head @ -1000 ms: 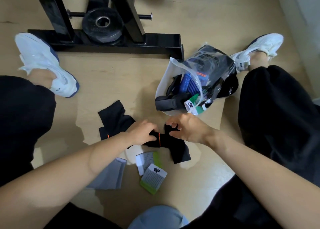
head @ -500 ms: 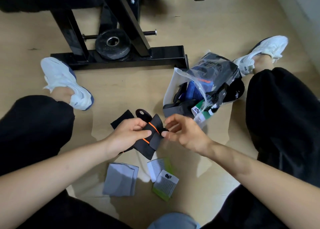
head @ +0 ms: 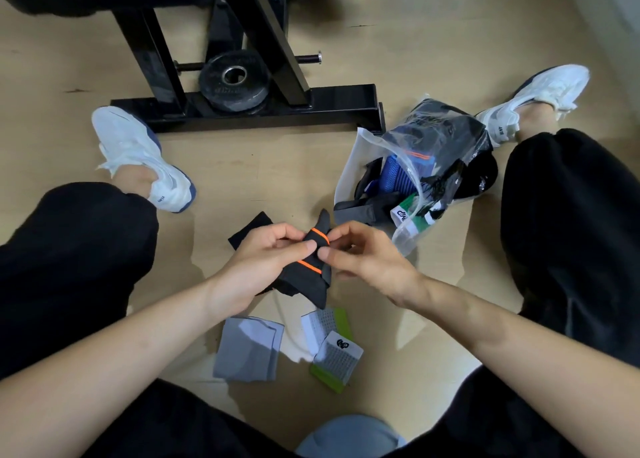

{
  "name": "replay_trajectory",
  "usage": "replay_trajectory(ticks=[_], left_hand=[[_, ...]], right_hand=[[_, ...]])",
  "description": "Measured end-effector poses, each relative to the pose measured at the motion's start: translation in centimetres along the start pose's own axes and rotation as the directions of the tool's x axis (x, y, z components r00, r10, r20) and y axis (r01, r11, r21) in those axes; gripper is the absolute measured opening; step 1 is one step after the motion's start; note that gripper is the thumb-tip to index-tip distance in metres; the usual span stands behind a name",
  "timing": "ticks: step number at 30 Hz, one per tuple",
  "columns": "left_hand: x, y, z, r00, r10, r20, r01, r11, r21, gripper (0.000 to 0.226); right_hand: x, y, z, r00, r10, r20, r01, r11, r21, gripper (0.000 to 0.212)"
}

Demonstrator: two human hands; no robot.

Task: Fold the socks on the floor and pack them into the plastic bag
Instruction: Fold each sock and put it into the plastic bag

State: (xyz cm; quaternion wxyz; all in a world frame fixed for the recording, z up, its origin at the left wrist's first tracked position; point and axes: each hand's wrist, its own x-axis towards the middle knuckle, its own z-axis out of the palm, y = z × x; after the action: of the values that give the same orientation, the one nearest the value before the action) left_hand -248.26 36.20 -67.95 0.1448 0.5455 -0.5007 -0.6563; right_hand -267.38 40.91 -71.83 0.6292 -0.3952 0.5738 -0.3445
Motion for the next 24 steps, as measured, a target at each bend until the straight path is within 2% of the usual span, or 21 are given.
replay_trajectory(ticks=[3, 7, 8, 11, 13, 15, 17, 20, 22, 24], left_hand=[[0.1, 0.9, -0.2, 0.993, 0.006, 0.115, -0.007, 1.000, 0.001, 0.022], [0.2, 1.1, -0.1, 0.995, 0.013, 0.103, -0.017, 0.999, 0.038, 0.024], [0.2, 1.0, -0.2, 0.994, 0.020, 0.110, -0.027, 0.998, 0.058, 0.024], [0.2, 1.2, -0.5, 0.981, 0.027, 0.190, -0.052, 0.991, 0.124, 0.026], [0.2, 1.5, -0.6, 0.971, 0.036, 0.235, -0.074, 0.986, 0.151, 0.026], [0.4, 1.5, -0.6, 0.980, 0.081, 0.181, -0.108, 0.983, 0.145, 0.021], [0.7, 1.2, -0.7, 0.988, 0.148, 0.039, -0.152, 0.980, 0.130, 0.013], [1.3, 0.7, -0.9, 0.973, 0.209, -0.097, -0.190, 0.966, 0.175, 0.027], [1.4, 0.6, -0.6, 0.981, 0.184, -0.063, -0.170, 0.969, 0.179, 0.039], [1.5, 0.4, 0.1, 0.992, 0.127, 0.015, -0.128, 0.986, 0.107, 0.042]], right_hand=[[0.1, -0.8, -0.6, 0.998, 0.060, -0.015, -0.058, 0.991, 0.119, 0.031], [0.1, -0.8, -1.5, 0.996, 0.083, 0.020, -0.086, 0.985, 0.148, 0.006], [0.2, -0.8, -1.6, 0.994, 0.101, 0.048, -0.108, 0.978, 0.180, 0.009], [0.2, -0.9, -2.0, 0.986, 0.122, 0.111, -0.144, 0.963, 0.226, 0.035], [0.4, -0.9, -2.2, 0.989, 0.102, 0.104, -0.126, 0.960, 0.250, 0.036], [0.6, -0.7, -2.3, 0.995, 0.078, 0.069, -0.093, 0.963, 0.251, 0.024], [0.6, -0.5, -2.4, 0.998, 0.046, 0.046, -0.056, 0.966, 0.254, 0.020], [0.6, -0.6, -2.7, 0.999, -0.017, 0.043, 0.006, 0.968, 0.251, 0.023], [0.5, -0.7, -2.7, 0.997, -0.073, 0.034, 0.062, 0.966, 0.250, 0.023], [0.4, -0.8, -2.6, 0.992, -0.125, 0.029, 0.115, 0.964, 0.240, 0.024]])
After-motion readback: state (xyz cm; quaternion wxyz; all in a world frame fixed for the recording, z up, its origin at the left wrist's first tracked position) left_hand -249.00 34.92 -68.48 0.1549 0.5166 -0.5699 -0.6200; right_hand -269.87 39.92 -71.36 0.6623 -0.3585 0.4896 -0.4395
